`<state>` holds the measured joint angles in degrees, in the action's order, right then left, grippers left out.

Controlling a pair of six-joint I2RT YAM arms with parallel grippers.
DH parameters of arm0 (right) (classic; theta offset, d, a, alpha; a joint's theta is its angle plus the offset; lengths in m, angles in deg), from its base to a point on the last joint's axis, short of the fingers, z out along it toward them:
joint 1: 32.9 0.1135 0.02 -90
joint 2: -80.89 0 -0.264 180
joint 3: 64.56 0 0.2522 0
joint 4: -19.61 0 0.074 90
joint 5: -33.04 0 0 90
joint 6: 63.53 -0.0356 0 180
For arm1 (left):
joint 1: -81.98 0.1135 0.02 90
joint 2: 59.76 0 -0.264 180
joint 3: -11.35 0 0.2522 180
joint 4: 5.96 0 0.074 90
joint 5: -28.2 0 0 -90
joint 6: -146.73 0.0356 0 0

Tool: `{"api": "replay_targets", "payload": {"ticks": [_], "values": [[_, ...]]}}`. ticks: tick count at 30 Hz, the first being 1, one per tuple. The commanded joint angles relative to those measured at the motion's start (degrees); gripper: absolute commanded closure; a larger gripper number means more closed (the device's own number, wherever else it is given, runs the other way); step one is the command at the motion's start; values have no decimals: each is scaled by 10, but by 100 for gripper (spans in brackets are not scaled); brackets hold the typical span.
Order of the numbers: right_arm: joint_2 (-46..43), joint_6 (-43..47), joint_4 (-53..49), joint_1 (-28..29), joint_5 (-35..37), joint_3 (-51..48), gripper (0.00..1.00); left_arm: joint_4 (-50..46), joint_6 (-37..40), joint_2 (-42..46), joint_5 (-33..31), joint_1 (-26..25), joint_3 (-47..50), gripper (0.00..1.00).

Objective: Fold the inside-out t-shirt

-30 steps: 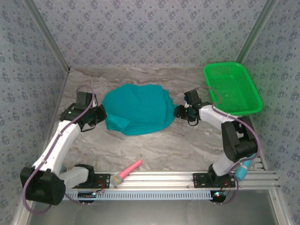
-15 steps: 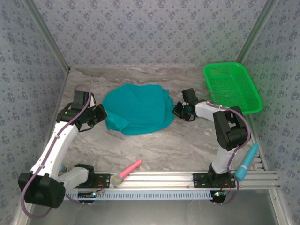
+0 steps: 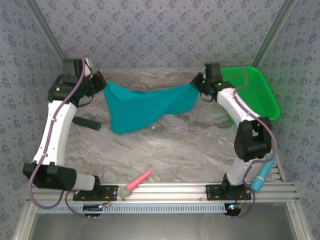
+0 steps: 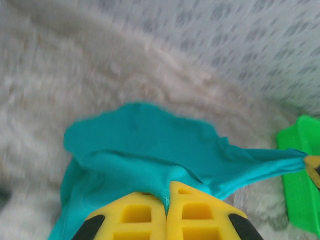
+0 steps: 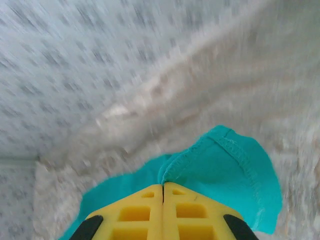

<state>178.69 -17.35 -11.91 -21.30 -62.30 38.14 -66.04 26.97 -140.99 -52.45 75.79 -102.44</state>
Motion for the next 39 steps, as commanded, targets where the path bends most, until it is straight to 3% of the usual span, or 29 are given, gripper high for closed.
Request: {"api": "replay_targets", "payload": {"ticks": [1,5,9,15,19,26,31,35,39], "values": [[-80,28,-71,-3,82,41,100,-3,38,10,-21,5,-90,100],[-198,47,-107,17,158,8,100,20,43,58,-4,5,-98,100],[-328,45,-121,57,226,-70,100,34,36,120,39,-2,-43,100],[-409,36,-181,65,240,-89,100,56,47,187,28,-25,9,100],[-359,60,-190,45,244,-40,100,71,46,158,-16,-24,-7,100],[-171,73,-123,-29,182,62,100,71,58,-29,-19,-23,-123,100],[-15,126,-118,-53,148,215,100,41,81,-179,-27,-10,-287,100],[99,134,-210,-79,76,417,100,-29,75,-311,-8,4,-498,100],[116,155,-228,-73,65,489,100,-79,96,-372,3,5,-670,100]]}}
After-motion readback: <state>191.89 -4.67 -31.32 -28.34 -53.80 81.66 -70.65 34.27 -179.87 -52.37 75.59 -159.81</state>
